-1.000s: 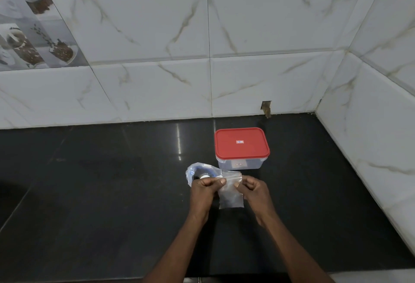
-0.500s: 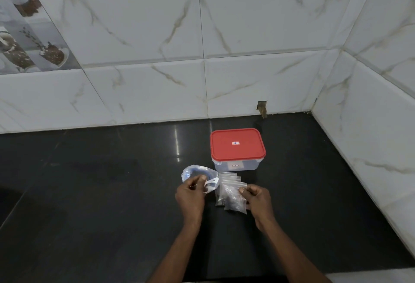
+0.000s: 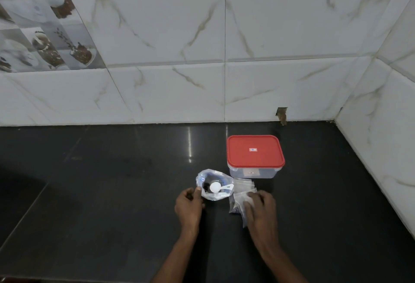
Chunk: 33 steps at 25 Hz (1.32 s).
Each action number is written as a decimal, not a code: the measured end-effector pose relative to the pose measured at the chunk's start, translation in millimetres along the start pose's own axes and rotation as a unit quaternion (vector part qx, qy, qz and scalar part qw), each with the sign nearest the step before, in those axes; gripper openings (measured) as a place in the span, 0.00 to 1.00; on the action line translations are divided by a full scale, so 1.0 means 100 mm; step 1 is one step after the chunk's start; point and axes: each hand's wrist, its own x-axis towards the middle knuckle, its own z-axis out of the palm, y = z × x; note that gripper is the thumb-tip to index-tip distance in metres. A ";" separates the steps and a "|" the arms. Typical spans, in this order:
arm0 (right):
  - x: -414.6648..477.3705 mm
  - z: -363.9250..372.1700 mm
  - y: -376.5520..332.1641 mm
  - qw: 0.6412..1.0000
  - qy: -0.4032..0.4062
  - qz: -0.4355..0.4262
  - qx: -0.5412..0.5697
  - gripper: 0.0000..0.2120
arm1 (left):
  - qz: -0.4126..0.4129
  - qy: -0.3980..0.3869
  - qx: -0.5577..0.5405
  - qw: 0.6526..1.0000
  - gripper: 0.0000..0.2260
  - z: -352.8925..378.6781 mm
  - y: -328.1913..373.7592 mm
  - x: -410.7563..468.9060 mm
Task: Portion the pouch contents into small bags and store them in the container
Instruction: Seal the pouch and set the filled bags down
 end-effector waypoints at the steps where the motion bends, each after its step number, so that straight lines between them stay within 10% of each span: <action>1: 0.07 0.02 -0.10 0.999 -0.027 -0.018 0.006 0.13 | 0.008 -0.006 0.012 1.000 0.12 0.02 0.03 0.03; 10: 0.70 0.25 -0.45 0.968 -0.169 -0.055 -0.179 0.05 | 0.144 -0.091 0.206 0.964 0.11 0.12 0.21 0.35; 16: 0.65 -0.11 -0.37 0.987 -0.080 0.127 0.057 0.05 | 0.128 -0.069 0.191 0.971 0.09 0.11 0.33 0.37; 23: 0.35 -0.53 0.27 0.883 0.058 0.403 0.234 0.03 | 0.046 -0.072 0.156 0.984 0.05 0.08 0.32 0.38; 33: 0.40 -0.38 0.33 0.958 -0.017 0.283 0.031 0.07 | 0.100 -0.059 0.154 0.981 0.04 0.08 0.36 0.15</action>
